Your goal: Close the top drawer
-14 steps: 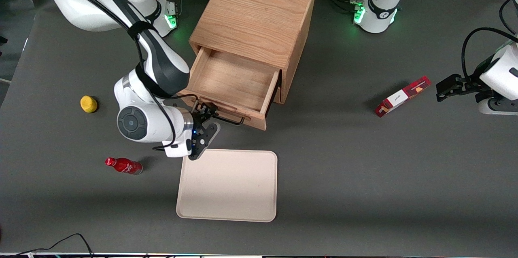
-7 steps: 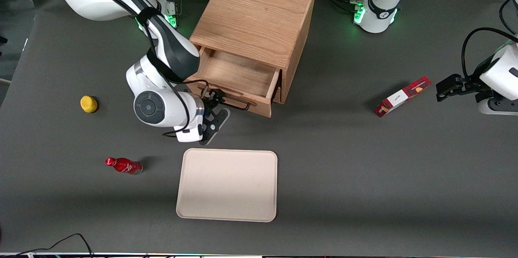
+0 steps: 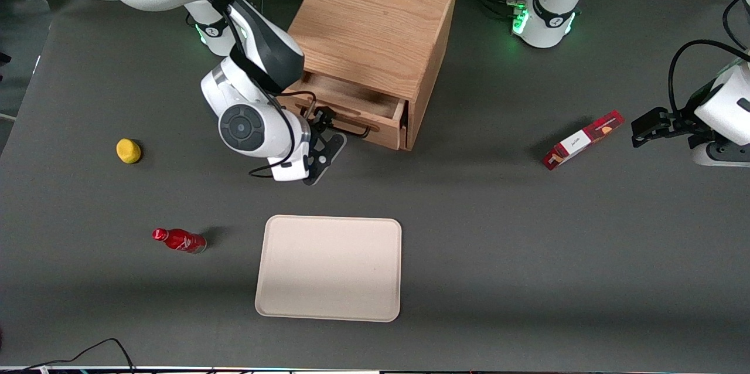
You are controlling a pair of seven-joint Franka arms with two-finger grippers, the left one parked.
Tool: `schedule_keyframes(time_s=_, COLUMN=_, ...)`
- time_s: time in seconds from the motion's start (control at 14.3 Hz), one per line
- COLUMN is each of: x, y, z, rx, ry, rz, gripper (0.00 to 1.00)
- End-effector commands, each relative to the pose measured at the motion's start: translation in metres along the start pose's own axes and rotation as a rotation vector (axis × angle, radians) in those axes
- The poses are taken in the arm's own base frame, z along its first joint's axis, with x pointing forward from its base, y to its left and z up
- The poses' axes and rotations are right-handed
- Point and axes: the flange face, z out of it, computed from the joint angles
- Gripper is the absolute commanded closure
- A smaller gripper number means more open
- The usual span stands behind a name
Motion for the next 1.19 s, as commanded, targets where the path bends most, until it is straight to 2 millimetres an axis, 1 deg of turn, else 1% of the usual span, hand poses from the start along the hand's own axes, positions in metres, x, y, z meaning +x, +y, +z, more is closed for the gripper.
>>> schedule_keyframes(time_s=0.0, x=-0.003, y=-0.028, z=0.019, rx=-0.006, ry=-0.008, rz=0.027, gripper=0.0)
schedule_keyframes(time_s=0.07, x=-0.003, y=-0.031, z=0.022, rx=-0.006, ry=-0.013, rz=0.033, gripper=0.0)
schedule_keyframes(time_s=0.14, x=-0.003, y=-0.039, z=0.024, rx=-0.004, ry=-0.018, rz=0.02, gripper=0.0)
schedule_keyframes(time_s=0.28, x=-0.005, y=-0.044, z=0.028, rx=0.004, ry=-0.027, rz=0.026, gripper=0.0)
schedule_keyframes(time_s=0.49, x=-0.006, y=-0.049, z=0.028, rx=0.013, ry=-0.027, rz=0.03, gripper=0.0)
schedule_keyframes(time_s=0.56, x=-0.005, y=-0.055, z=0.03, rx=0.014, ry=-0.032, rz=0.021, gripper=0.0)
schedule_keyframes(time_s=0.91, x=-0.007, y=-0.062, z=0.032, rx=0.019, ry=-0.055, rz=0.043, gripper=0.0)
schedule_keyframes(time_s=1.12, x=-0.012, y=-0.068, z=0.028, rx=0.016, ry=-0.08, rz=0.038, gripper=0.0)
